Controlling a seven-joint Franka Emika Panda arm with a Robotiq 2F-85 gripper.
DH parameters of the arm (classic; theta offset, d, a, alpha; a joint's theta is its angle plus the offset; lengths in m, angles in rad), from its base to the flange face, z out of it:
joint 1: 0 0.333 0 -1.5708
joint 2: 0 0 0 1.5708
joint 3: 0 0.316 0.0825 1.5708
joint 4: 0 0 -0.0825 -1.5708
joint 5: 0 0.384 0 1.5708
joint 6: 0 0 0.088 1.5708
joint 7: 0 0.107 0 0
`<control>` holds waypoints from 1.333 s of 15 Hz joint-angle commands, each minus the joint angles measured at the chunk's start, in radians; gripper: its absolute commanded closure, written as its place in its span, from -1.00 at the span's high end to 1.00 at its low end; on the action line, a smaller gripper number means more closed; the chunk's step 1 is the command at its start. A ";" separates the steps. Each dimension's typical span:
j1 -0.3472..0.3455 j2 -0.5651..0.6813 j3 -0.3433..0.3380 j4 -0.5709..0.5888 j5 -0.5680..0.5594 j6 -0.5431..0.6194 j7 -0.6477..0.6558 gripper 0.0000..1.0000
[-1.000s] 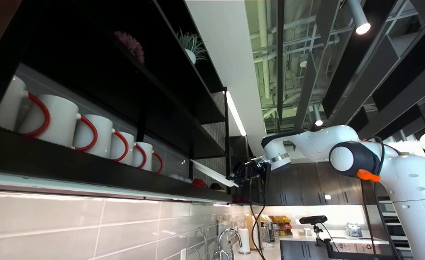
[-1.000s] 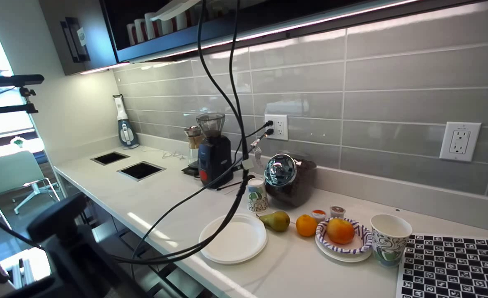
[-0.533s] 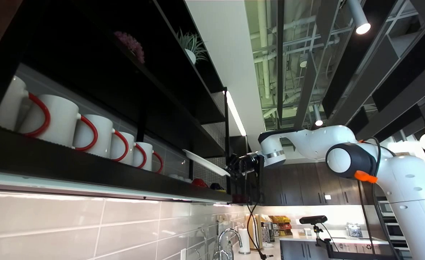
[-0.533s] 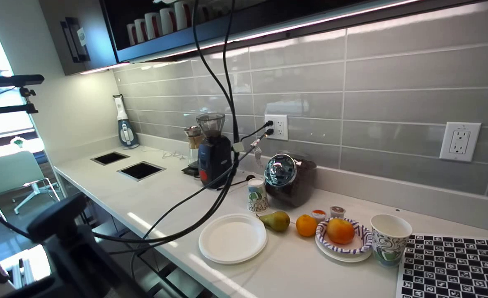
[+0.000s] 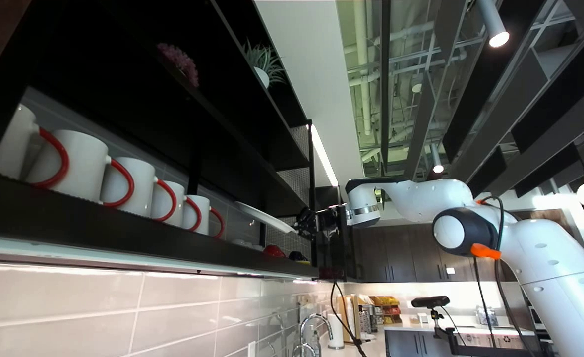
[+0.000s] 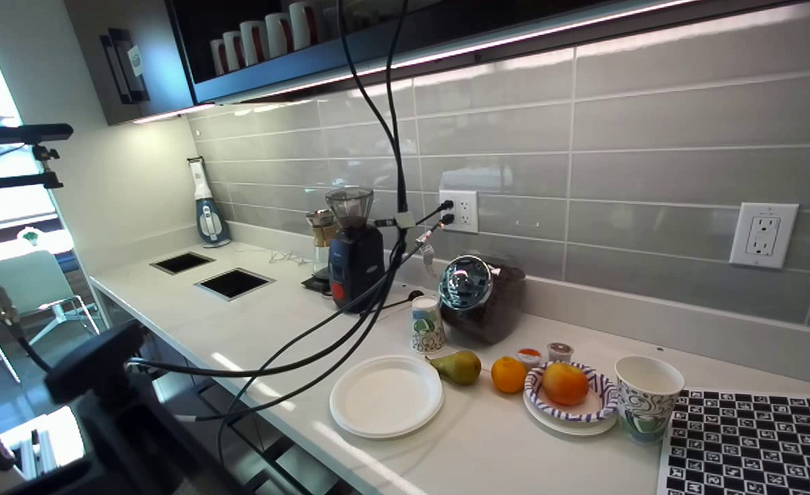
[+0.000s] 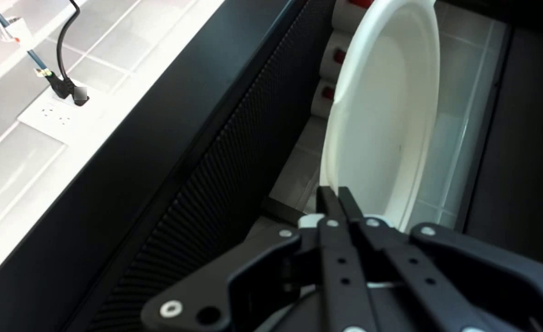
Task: Put the white plates on the counter then unstack them.
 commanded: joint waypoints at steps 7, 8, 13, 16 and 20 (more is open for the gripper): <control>-0.003 0.164 0.066 0.226 -0.107 0.080 0.202 -0.99; -0.004 0.175 0.073 0.239 -0.124 0.081 0.212 -0.99; -0.008 0.220 0.115 0.294 -0.170 0.088 0.264 -0.46; -0.016 0.231 0.135 0.320 -0.169 0.077 0.277 -0.17; -0.012 0.201 0.117 0.297 -0.162 0.052 0.258 0.37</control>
